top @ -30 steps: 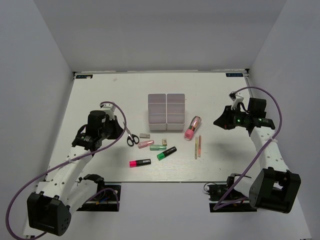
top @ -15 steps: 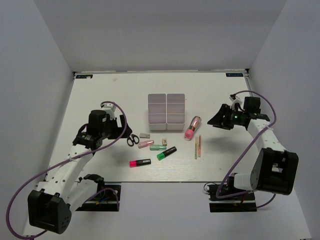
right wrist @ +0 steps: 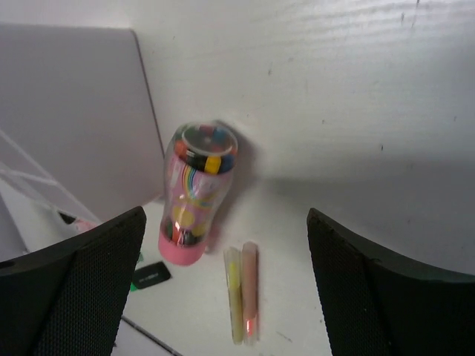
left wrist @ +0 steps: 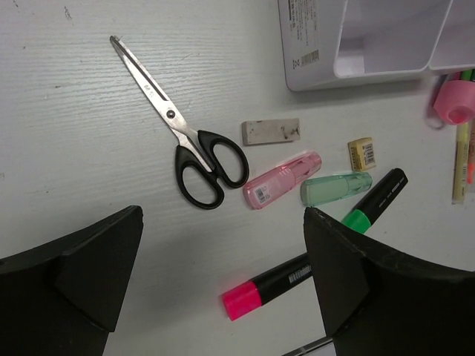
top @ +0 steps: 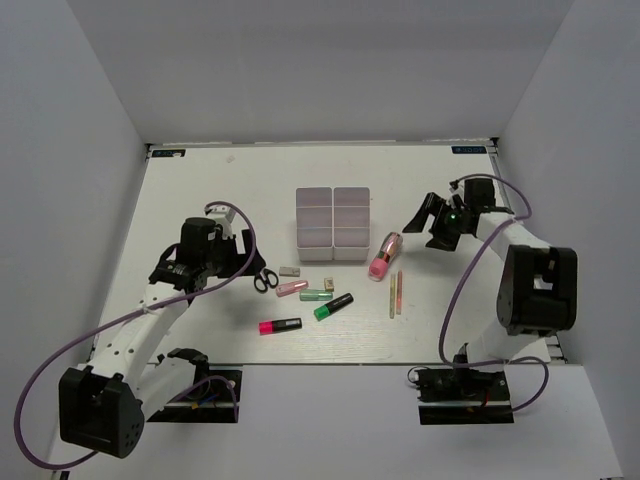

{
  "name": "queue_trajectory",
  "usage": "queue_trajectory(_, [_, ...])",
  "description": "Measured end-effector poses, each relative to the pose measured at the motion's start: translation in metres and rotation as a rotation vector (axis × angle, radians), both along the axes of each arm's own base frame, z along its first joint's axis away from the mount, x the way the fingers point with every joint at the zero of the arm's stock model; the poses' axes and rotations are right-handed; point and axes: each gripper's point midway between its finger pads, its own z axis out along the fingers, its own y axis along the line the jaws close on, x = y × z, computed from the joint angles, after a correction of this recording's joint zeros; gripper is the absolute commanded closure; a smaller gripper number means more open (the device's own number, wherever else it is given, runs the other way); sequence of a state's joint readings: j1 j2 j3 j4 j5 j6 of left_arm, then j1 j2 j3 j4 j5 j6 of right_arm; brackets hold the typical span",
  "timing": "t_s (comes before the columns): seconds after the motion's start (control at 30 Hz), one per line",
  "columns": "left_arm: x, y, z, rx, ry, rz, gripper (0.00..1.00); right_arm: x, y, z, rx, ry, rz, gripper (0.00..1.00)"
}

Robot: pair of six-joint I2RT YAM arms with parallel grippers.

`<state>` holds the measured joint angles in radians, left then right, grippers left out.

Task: Sort the stationery into containers
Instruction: Pick up the stationery from the center of the board.

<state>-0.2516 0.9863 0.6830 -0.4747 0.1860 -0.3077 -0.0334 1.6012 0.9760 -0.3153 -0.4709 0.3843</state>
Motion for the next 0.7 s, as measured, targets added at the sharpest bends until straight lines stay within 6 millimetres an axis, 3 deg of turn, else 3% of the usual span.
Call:
queue_trajectory(0.2, [-0.002, -0.001, -0.002, -0.001, 0.012, -0.006, 0.00, 0.040, 0.015, 0.000, -0.129, -0.026, 0.022, 0.10])
queue_trajectory(0.27, [-0.003, 0.000, -0.002, 0.001, 0.015, -0.008, 0.00, 0.044, 0.021, 0.002, -0.165, -0.043, 0.029, 0.10])
queue_trajectory(0.7, [-0.005, -0.001, 0.003, -0.008, 0.000, -0.014, 0.00, 0.016, 0.038, -0.013, -0.389, 0.019, 0.003, 0.10])
